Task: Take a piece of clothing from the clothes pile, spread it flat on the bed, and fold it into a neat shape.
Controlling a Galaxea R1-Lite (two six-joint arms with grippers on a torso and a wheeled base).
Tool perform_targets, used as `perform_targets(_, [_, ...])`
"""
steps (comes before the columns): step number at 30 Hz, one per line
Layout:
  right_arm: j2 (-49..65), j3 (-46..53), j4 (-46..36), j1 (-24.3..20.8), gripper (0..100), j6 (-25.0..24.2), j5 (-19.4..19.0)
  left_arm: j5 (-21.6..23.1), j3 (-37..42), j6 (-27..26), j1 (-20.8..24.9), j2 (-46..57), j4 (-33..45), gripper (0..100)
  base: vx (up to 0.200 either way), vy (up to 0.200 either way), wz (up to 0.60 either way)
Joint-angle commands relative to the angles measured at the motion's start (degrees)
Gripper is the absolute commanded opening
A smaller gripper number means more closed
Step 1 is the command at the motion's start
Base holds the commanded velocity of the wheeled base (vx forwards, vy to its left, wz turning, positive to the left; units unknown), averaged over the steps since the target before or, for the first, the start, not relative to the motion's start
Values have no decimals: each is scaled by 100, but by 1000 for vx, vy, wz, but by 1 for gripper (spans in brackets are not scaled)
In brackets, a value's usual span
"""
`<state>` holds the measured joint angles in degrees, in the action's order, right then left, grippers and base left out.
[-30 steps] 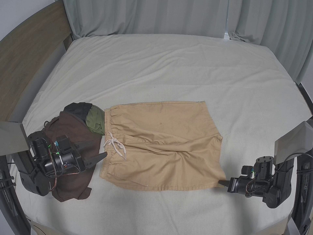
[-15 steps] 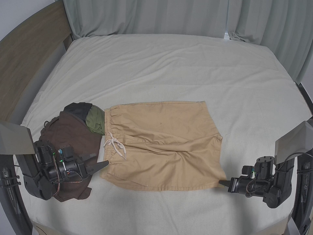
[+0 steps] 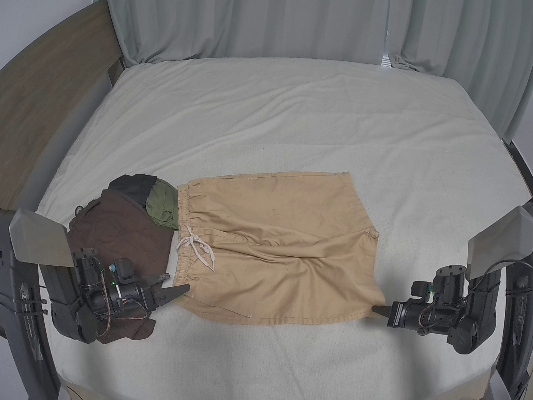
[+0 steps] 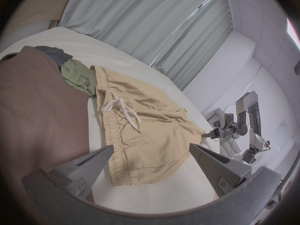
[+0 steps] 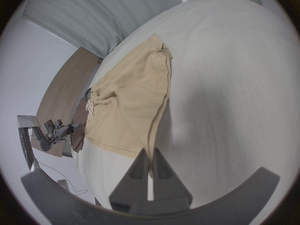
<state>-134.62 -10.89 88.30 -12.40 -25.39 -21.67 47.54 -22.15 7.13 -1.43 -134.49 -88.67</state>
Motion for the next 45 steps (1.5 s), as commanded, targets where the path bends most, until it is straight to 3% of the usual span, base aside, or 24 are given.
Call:
perform_targets(1, [-20,-10,3,-17,0,-1,-3,-8,-88,8,-86,-333,-1,100,0,0,0])
perform_targets(16, [-20,-28,3,-35,0,-1,-3,-35,-387,60,-174,-992,8,100,0,0,0])
perform_targets(30, [-20,-63,3,-26,0,-1,-12,-43,-501,676,-103,-1229,8,100,0,0,0])
perform_targets(31, [-20,-63,3,-26,0,-1,-12,-43,-501,676,-103,-1264,-1,0,0,0,0])
perform_targets(45, [15,78,3,18,0,17,-3,-26,-448,623,-95,-1247,-1,0,0,0,0])
